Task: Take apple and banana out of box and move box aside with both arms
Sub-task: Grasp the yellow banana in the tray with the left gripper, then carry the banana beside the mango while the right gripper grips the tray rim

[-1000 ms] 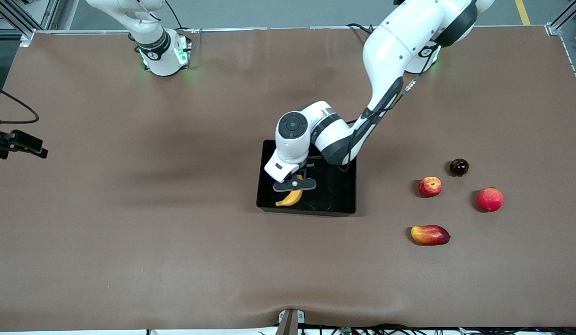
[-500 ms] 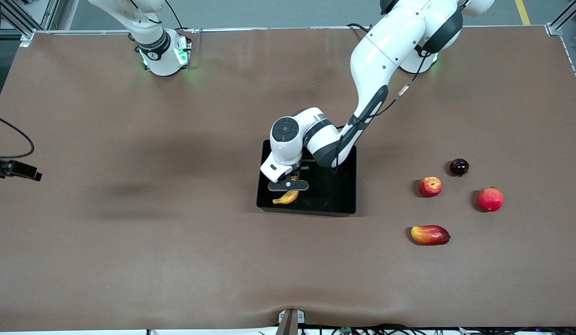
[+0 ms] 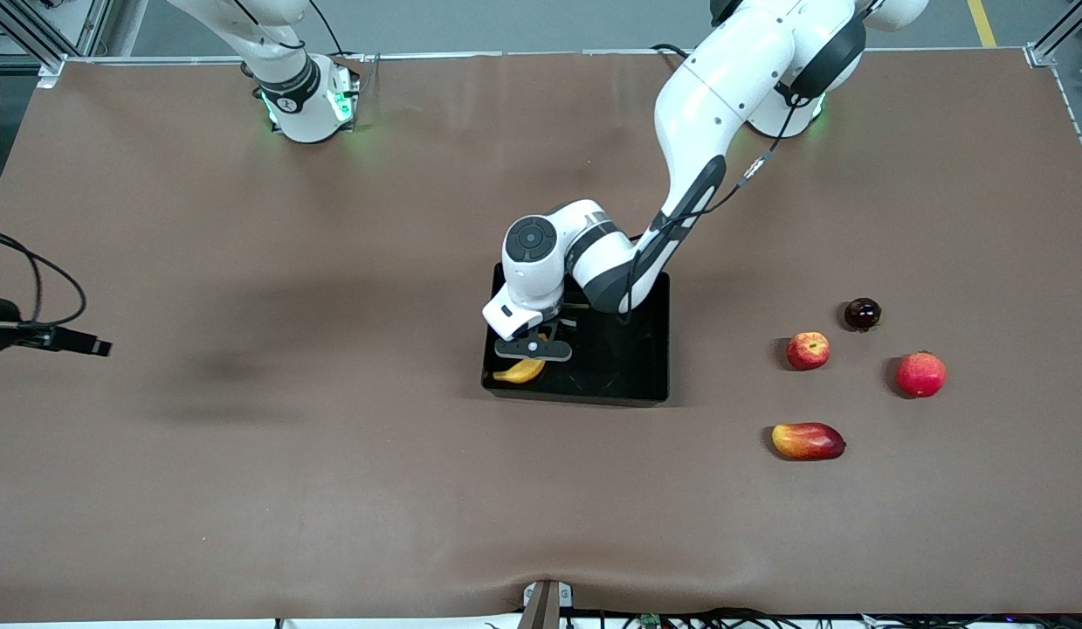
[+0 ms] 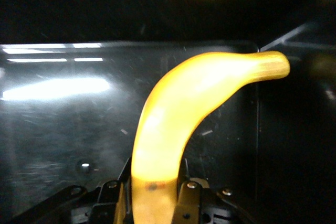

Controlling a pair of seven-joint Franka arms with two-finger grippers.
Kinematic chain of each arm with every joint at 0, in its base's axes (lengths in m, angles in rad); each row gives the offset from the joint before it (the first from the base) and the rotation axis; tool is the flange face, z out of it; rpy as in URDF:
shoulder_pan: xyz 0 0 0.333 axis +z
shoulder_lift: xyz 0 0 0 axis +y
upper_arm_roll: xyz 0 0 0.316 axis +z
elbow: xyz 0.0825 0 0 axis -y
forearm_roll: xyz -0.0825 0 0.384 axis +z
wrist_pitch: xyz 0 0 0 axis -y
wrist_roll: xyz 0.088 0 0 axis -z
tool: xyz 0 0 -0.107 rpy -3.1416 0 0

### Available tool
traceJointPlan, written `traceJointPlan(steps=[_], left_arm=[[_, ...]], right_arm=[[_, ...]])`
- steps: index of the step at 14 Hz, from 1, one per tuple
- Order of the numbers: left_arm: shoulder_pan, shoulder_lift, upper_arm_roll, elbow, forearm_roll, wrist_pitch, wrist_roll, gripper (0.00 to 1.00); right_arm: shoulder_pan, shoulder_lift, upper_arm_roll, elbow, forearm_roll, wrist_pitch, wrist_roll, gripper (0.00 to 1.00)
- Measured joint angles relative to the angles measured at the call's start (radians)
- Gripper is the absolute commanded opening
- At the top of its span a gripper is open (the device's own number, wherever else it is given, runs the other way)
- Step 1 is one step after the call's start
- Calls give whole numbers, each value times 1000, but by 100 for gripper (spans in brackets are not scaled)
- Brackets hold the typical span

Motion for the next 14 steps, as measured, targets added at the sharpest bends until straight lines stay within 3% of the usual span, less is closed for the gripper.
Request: traceJointPlan(steps=[8, 11, 14], left_arm=[[96, -238, 0, 1, 0, -220, 64, 0], [231, -328, 2, -57, -40, -264, 209, 0], [437, -409, 3, -150, -77, -283, 309, 0]], right_arm=[[282, 5, 18, -2, 47, -46, 215, 100], [433, 16, 19, -3, 47, 1, 282, 100], [536, 54, 19, -4, 48, 57, 447, 100]])
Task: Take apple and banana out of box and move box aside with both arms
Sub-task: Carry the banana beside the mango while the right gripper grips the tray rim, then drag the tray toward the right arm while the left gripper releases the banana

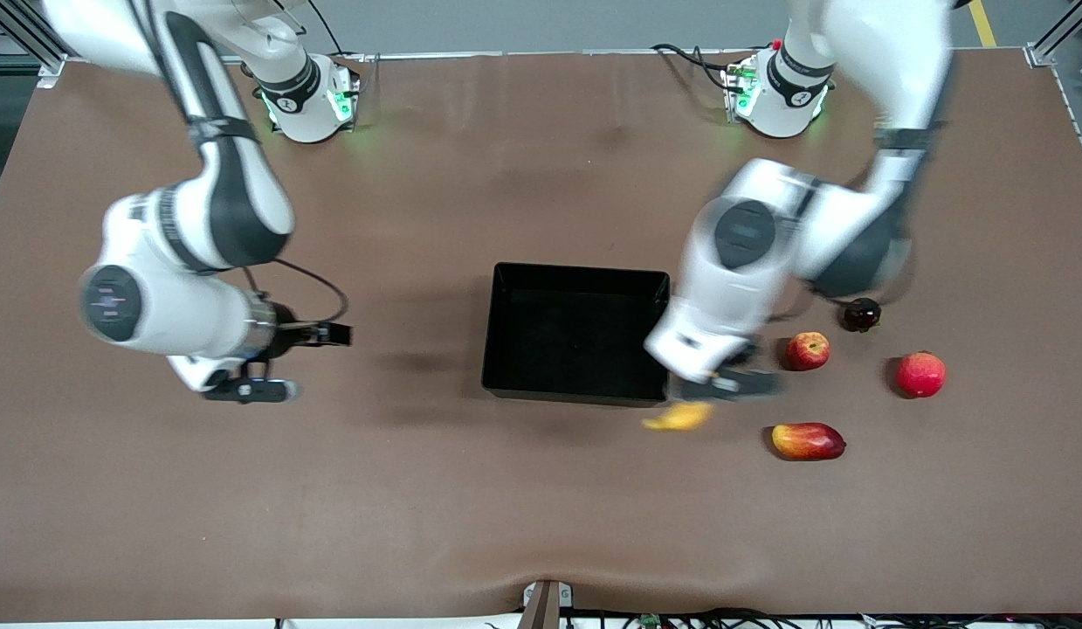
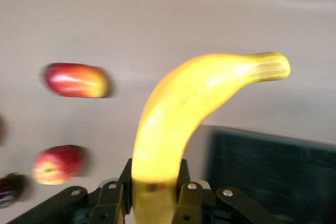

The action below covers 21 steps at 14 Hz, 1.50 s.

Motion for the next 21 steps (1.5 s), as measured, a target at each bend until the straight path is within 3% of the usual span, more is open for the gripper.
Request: traceJointPlan(steps=[5, 6, 8, 11, 12, 17, 18, 19, 20, 21], left_arm=[[246, 22, 4, -65, 9, 42, 116, 0], [278, 47, 7, -68, 22, 80, 134, 0], [331, 109, 10, -71, 32, 166, 149, 0], [376, 195, 25, -71, 34, 282, 151, 0], [384, 213, 35, -71, 34, 298, 150, 0], [396, 274, 100, -66, 35, 344, 155, 0], [396, 291, 102, -63, 35, 357, 156, 5], [395, 308, 102, -58, 35, 368, 156, 36], [393, 320, 101, -54, 36, 372, 157, 99], [389, 328, 100, -50, 36, 374, 158, 100]], right_arm=[[208, 121, 2, -3, 2, 262, 357, 100], [246, 151, 2, -4, 2, 327, 408, 96], [291, 202, 1, -4, 2, 422, 453, 63], [304, 233, -1, -3, -1, 443, 451, 6], [305, 234, -1, -2, -7, 443, 447, 0], [306, 234, -3, 5, -23, 441, 436, 0], [306, 233, -4, 6, -24, 437, 427, 0], [306, 232, -8, 9, -24, 440, 429, 0], [305, 232, -14, 12, -24, 438, 429, 0], [302, 229, -19, 16, -24, 428, 428, 0]])
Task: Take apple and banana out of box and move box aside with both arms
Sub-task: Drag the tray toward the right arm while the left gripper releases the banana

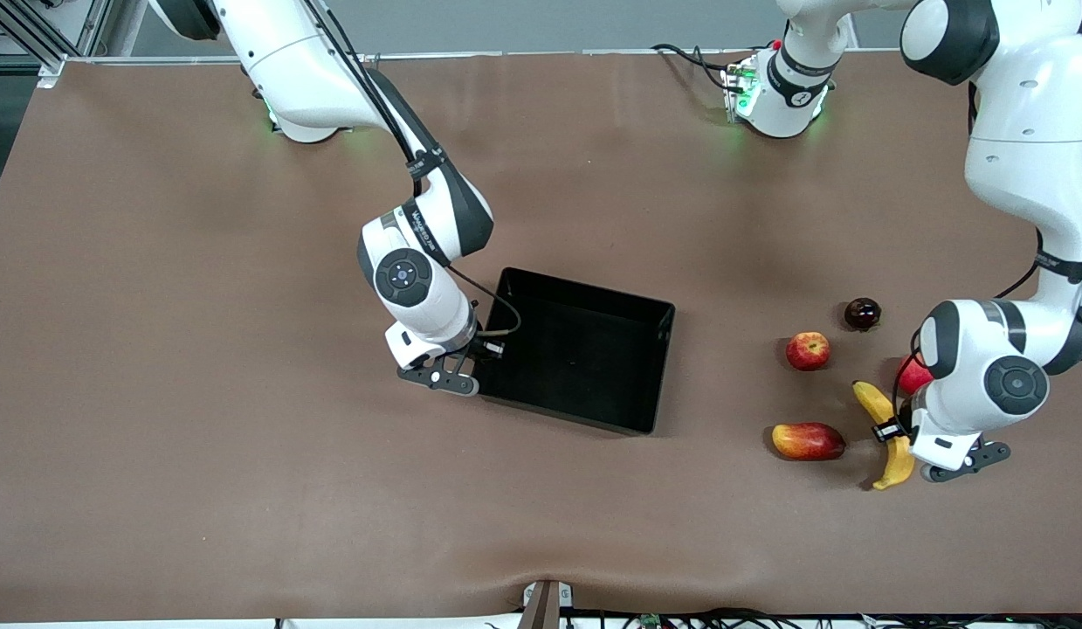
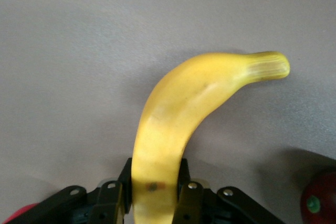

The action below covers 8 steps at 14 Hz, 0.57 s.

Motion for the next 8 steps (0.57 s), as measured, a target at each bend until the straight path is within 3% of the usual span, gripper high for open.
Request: traceJointPlan(steps=[4, 8], left_arm=[[-9, -15, -7, 33, 2, -3, 1, 100], [-8, -140, -21, 62, 2, -137, 1, 100]], right_arm=[[-59, -56, -12, 21, 0, -107, -44, 0], [-161, -135, -14, 32, 0, -242, -162, 0]])
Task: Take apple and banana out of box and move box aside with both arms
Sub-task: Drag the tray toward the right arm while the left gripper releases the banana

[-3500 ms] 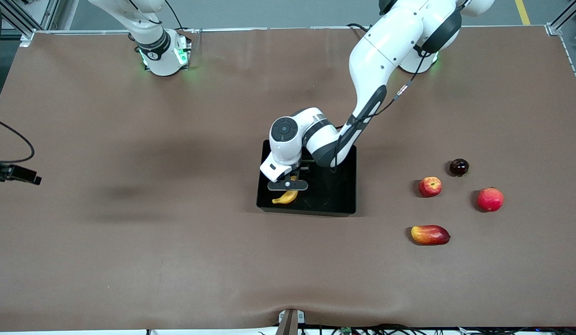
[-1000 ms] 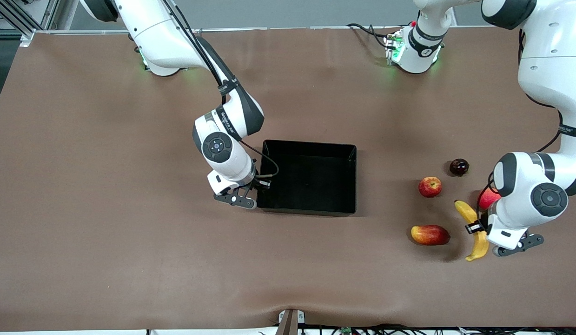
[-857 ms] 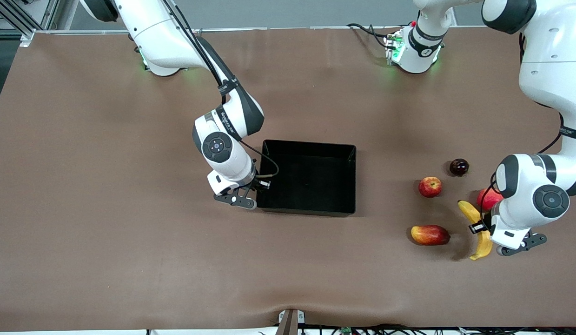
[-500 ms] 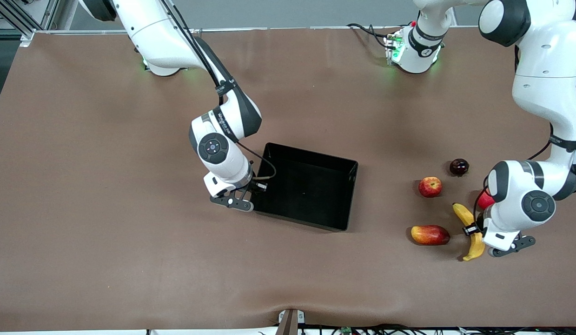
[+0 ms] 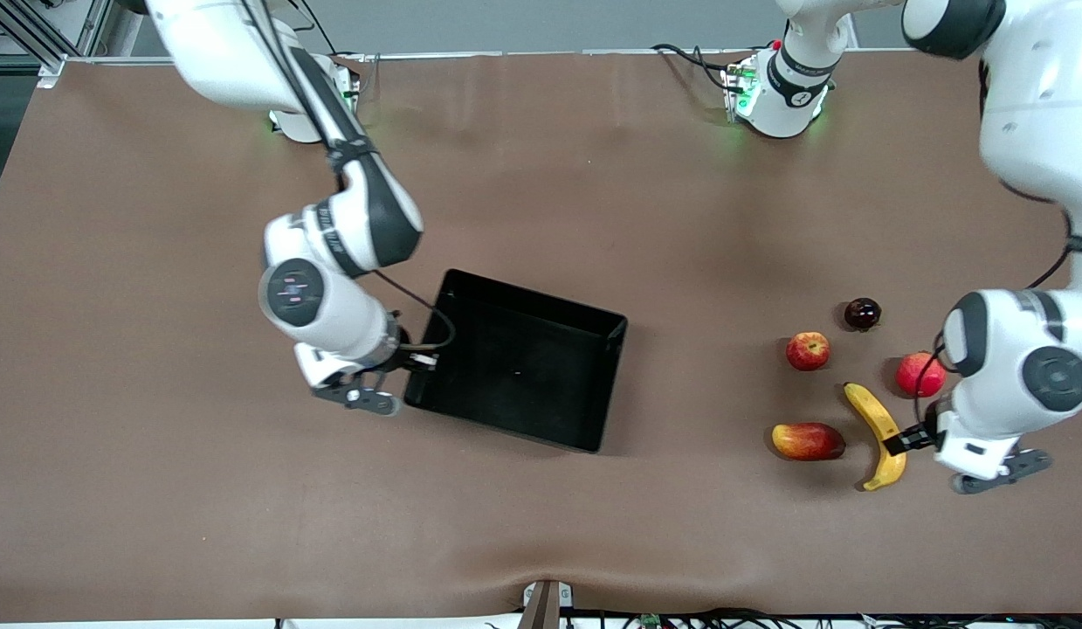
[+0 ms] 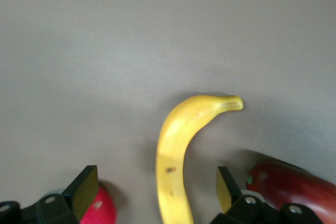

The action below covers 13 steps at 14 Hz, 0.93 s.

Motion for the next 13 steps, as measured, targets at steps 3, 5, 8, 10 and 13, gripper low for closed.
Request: traceJointPlan(steps=[3, 5, 8, 10, 13], left_arm=[[3, -146, -53, 7, -3, -147, 0, 100], [2, -234, -79, 6, -17, -203, 0, 100], [2, -319, -101, -1, -48, -293, 0, 100], [3, -348, -102, -5, -82, -319, 0, 100], [5, -383, -102, -7, -130, -361, 0, 100]], right_arm=[[-94, -69, -5, 3, -1, -190, -101, 0], [-190, -115, -7, 4, -2, -284, -200, 0], [-340, -147, -9, 2, -8, -378, -356, 0], [-428, -147, -10, -6, -17, -398, -478, 0], [-573, -141, -11, -21, -21, -393, -701, 0]])
